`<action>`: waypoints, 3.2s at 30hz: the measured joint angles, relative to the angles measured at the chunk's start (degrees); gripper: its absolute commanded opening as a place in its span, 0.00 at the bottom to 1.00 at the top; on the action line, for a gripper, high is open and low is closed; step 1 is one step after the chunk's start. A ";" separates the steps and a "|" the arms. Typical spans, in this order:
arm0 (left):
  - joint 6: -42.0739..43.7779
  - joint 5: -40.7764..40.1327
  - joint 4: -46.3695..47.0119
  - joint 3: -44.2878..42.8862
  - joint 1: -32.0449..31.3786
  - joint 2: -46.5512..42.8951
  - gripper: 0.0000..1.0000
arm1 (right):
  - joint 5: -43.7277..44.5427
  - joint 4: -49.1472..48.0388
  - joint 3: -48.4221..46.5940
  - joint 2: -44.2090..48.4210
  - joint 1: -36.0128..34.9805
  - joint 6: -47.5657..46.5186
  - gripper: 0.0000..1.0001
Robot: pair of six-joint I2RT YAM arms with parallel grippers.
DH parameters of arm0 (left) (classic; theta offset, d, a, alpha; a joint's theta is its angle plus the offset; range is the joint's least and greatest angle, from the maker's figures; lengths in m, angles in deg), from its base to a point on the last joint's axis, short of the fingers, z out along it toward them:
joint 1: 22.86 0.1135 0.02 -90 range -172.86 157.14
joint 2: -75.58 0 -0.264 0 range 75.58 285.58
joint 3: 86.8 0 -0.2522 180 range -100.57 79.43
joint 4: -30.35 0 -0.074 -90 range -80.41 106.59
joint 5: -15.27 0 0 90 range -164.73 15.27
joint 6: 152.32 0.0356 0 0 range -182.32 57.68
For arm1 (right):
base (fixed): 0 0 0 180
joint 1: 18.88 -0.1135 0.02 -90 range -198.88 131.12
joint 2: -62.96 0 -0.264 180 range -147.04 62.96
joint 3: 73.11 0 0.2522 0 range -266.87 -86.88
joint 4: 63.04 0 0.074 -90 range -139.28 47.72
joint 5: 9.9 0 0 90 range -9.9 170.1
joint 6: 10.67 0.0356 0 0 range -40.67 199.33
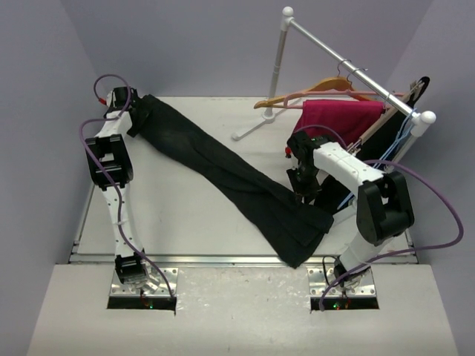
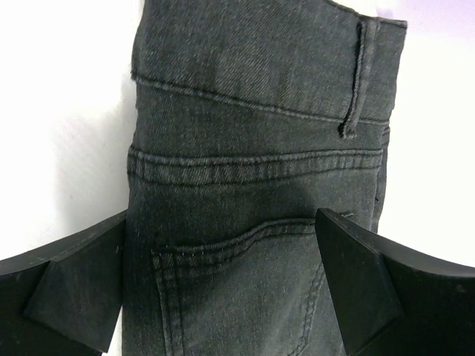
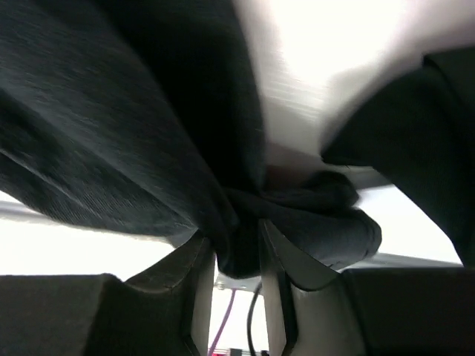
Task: Place the trousers on the hanger
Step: Fold the trousers at the center of the board.
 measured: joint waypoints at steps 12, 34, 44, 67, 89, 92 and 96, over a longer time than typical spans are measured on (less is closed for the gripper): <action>2.23 3.68 3.18 1.71 -0.14 -2.25 1.00 | 3.09 -5.28 -2.87 16.23 -13.47 0.34 0.99; -0.71 5.50 -0.60 54.89 -0.85 -70.33 1.00 | 13.55 -18.18 12.68 0.74 -24.63 -2.16 0.34; 8.26 8.72 -4.37 56.70 -0.98 -76.27 1.00 | 15.99 -22.65 10.79 -6.19 -23.21 -2.44 0.47; 12.77 10.77 -3.97 58.96 -1.70 -76.98 1.00 | 15.64 -20.08 9.29 -4.22 -22.99 -1.31 0.01; 13.28 12.11 -3.75 59.59 -2.03 -76.96 1.00 | 16.41 -19.62 10.95 -3.62 -22.88 -1.18 0.22; 13.41 12.25 -3.77 59.74 -2.24 -76.96 1.00 | 16.53 -19.57 11.22 -3.58 -22.88 -1.11 0.19; 13.58 12.48 -3.72 59.74 -2.40 -76.96 1.00 | 16.67 -19.48 11.81 -3.48 -22.80 -1.08 0.14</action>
